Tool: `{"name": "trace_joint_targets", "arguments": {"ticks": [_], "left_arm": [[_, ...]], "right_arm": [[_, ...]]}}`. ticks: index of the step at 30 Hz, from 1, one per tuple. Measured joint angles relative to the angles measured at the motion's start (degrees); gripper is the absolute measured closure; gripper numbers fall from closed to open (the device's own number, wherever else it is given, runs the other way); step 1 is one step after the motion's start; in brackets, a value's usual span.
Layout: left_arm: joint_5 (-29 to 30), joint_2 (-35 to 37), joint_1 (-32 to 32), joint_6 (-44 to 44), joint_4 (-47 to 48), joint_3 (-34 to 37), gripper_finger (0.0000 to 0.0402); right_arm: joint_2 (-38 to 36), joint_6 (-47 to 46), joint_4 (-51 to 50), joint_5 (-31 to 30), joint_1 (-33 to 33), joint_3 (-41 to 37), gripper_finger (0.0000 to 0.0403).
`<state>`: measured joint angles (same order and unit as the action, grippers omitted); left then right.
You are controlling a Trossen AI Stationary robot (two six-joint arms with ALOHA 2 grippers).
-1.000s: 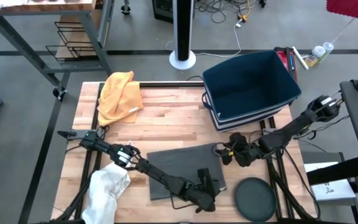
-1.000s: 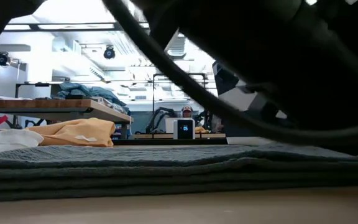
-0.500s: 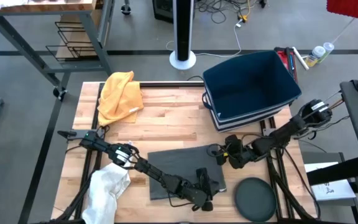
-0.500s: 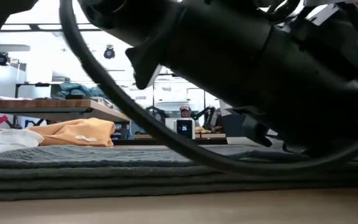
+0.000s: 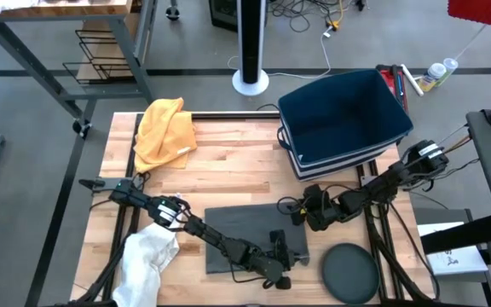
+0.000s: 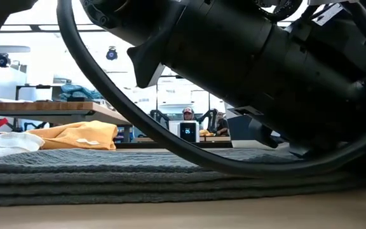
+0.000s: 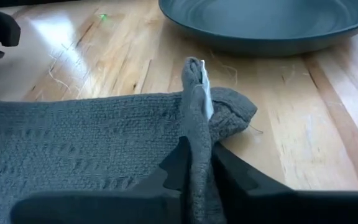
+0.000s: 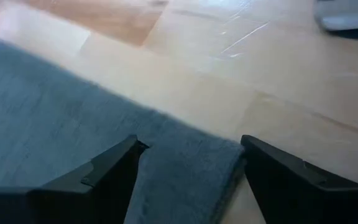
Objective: Fold kitchen towel into neat rectangle
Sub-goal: Fold the gray towel
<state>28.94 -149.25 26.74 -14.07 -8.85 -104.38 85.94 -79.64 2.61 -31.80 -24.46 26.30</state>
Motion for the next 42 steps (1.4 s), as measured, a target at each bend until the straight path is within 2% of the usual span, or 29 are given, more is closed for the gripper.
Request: {"name": "trace_joint_targets", "arguments": {"ticks": [4,13,23,28,32,36,39,42], "left_arm": [[0.77,-0.07,0.26,-0.17,-0.42,-0.06,0.0330],[1.26,-0.13,0.35,0.01,-0.75,-0.09,0.0332],[2.89,0.22,1.07,4.10,-0.62,-0.09,0.0258],[1.96,0.76,1.09,6.19,1.34,-0.09,0.0245],[1.73,0.76,0.98,5.84,1.52,-0.09,0.0254],[1.55,0.75,0.92,5.82,0.99,-0.09,0.0281],[1.32,0.74,0.97,6.12,0.36,-0.09,0.0320],[1.37,0.74,1.16,6.83,0.34,-0.09,0.0375]], "right_arm": [[-0.75,0.55,-0.04,1.70,-0.05,0.09,0.0150],[-1.12,-1.48,-0.52,2.56,-0.66,-0.19,0.0161],[-1.12,0.01,0.71,3.80,-0.77,0.04,0.0141],[-1.12,0.55,0.83,3.86,-0.79,0.04,0.0143],[-1.10,0.66,0.99,4.35,-0.79,0.04,0.0151],[-1.10,-0.06,1.18,4.82,-0.79,0.04,0.0157],[-1.10,-0.21,1.16,4.83,-0.79,0.14,0.0158],[-1.42,-0.12,0.73,4.22,-0.78,0.15,0.0157]]}}
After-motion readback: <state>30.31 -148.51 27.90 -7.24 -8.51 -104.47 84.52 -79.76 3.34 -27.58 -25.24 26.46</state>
